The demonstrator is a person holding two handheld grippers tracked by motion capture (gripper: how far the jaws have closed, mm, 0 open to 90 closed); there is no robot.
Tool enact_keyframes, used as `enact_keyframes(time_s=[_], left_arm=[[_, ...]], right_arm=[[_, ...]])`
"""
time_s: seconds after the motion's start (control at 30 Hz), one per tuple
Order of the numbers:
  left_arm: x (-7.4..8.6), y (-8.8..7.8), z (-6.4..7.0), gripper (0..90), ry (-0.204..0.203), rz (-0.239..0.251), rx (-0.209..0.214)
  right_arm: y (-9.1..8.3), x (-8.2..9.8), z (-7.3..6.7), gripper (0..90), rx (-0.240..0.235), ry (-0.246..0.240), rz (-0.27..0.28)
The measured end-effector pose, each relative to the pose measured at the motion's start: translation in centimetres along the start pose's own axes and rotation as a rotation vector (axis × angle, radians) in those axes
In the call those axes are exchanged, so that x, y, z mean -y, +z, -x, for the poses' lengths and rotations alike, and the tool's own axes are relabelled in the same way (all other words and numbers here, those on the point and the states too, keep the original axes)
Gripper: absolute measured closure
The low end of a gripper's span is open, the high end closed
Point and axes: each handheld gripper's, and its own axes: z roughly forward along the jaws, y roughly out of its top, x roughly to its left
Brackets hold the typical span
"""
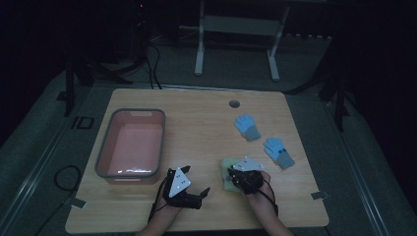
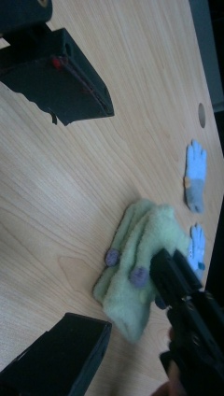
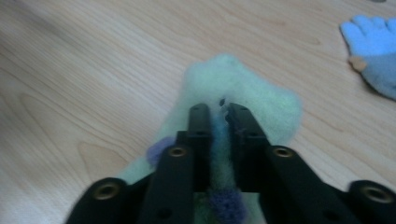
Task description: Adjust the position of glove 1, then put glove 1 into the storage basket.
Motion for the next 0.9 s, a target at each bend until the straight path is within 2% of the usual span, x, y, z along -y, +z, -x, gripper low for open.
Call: enact_keyframes(time_s=[0.1,0.2,0.23,0.27,0.3,0.33,0.4,0.47,0.5,0.53,0.6,0.63,0.7,0.77,0.8,0.83,0.9], left_arm=[[0.0,0.0,0.0,1.6,0.004,0.004,0.009],[-0.1,0.1,-0.1,1.6,0.017,0.003,0.046],[-0.1,0.2,-0.1,1.6,0.023,-0.008,0.046],[-0.2,0.4,0.0,1.6,0.030,-0.027,0.041],[-0.2,0.5,0.0,1.6,0.043,-0.057,0.025],[-0.3,0.6,0.1,1.6,0.053,-0.082,0.014],[-0.3,0.7,0.0,2.7,0.057,-0.101,0.001],[-0.4,0.9,-0.1,3.8,0.032,-0.128,0.007],[-0.4,1.0,-0.2,4.1,0.018,-0.149,0.017],[-0.5,1.2,-0.2,4.2,0.014,-0.179,0.022],[-0.6,1.4,-0.2,4.4,0.027,-0.208,0.014],[-0.8,1.4,-0.2,4.4,0.022,-0.215,0.022],[-1.0,1.4,-0.2,4.4,0.000,-0.214,0.065],[-1.3,1.4,0.0,4.4,-0.005,-0.207,0.101],[-1.5,1.4,0.2,4.4,0.002,-0.201,0.113],[-1.7,1.5,0.5,4.4,0.013,-0.200,0.129],[-2.1,1.5,1.1,4.4,0.061,-0.198,0.146]], right_arm=[[-0.7,-0.5,0.5,66.6,-0.012,0.000,0.021],[-1.3,-0.8,1.5,56.9,-0.023,0.011,0.034],[-1.3,-0.8,1.9,51.3,-0.047,0.017,0.037],[-1.4,-0.9,2.3,49.6,-0.055,0.023,0.040],[-1.4,-0.9,2.7,47.1,-0.058,0.028,0.041],[-1.3,-0.8,3.2,42.7,-0.082,0.037,0.041],[-1.3,-0.7,4.0,37.9,-0.102,0.066,0.053],[-1.2,-0.6,4.7,23.3,-0.150,0.091,0.052],[-1.1,-0.6,5.0,20.0,-0.167,0.101,0.054],[-1.0,-0.6,5.2,19.7,-0.178,0.115,0.058],[-0.9,-0.5,5.6,13.7,-0.189,0.119,0.055],[-0.9,-0.5,5.8,15.4,-0.195,0.118,0.058],[-1.0,-0.6,6.1,16.8,-0.197,0.108,0.080],[-1.1,-0.7,6.4,14.4,-0.192,0.061,0.085],[-1.3,-0.8,6.5,14.3,-0.184,0.048,0.096],[-1.4,-0.9,6.7,14.1,-0.202,0.044,0.099],[-1.6,-1.2,7.0,14.0,-0.220,0.044,0.085]])
